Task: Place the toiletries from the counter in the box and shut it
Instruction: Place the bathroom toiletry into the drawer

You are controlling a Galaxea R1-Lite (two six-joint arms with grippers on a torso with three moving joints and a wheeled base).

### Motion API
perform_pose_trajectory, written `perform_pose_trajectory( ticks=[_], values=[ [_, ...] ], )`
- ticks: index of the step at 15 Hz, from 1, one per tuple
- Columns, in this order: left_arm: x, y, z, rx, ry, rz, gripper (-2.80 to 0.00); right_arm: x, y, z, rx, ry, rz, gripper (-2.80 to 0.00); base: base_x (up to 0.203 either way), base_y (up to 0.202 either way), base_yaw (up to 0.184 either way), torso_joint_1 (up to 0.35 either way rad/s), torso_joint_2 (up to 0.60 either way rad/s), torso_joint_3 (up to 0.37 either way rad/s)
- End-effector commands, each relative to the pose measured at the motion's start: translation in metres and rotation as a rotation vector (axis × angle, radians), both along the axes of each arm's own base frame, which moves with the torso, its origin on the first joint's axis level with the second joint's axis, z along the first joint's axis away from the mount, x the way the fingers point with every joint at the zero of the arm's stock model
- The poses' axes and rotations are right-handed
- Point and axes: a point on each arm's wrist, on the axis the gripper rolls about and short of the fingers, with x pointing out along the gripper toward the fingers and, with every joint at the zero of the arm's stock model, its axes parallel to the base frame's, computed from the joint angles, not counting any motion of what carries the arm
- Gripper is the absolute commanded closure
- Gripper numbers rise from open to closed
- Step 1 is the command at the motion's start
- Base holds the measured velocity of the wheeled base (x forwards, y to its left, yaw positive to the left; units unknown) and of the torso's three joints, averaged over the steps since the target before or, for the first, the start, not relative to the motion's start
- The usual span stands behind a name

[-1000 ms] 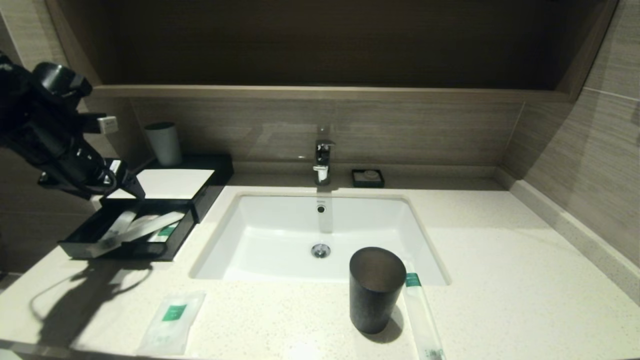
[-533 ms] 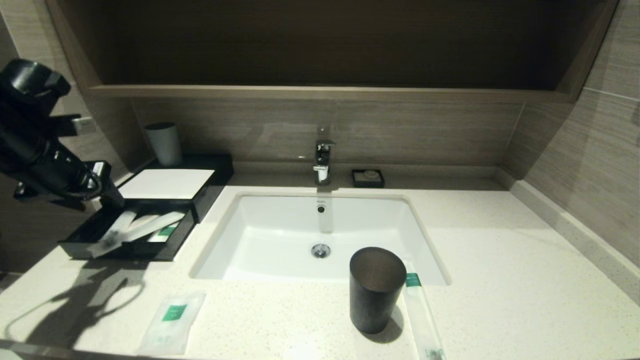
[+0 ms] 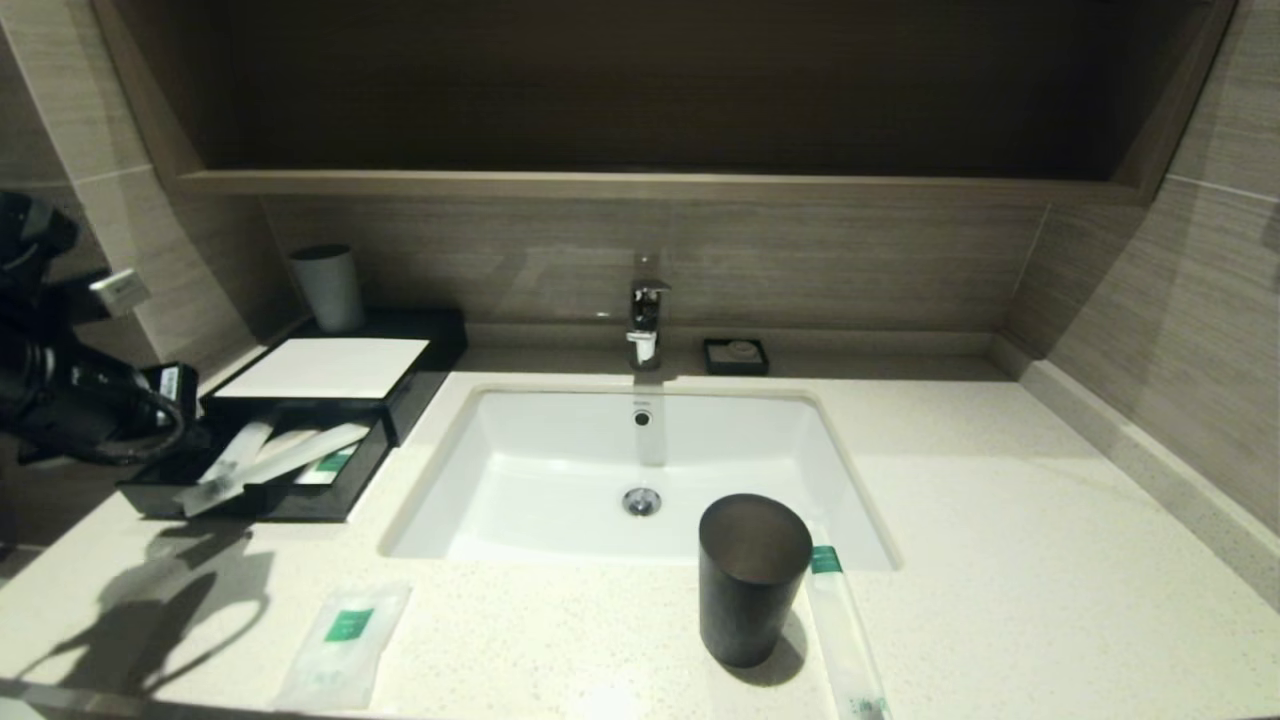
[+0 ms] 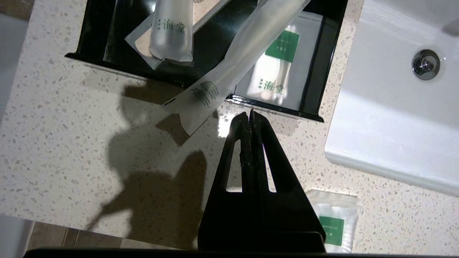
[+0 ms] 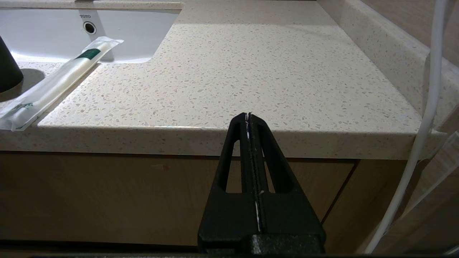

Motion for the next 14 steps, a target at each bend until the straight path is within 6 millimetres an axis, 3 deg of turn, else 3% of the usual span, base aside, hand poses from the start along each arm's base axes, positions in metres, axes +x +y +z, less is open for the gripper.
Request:
perform_pose_trajectory(
  ticks=[1,14],
  values=[
    [-0.007,0.007,0.001,0.001,-0.007,0.030,0.00,0.000,0.000,0.000,0.000,0.000,0.000,0.00,0.000,0.000,0.000,0.000,0.00,0.000],
    [0.018,0.034,-0.036,0.003,0.131,0.064,0.00,0.000,0.000,0.000,0.000,0.000,0.000,0.00,0.000,0.000,0.000,0.000,0.00,0.000]
  ],
)
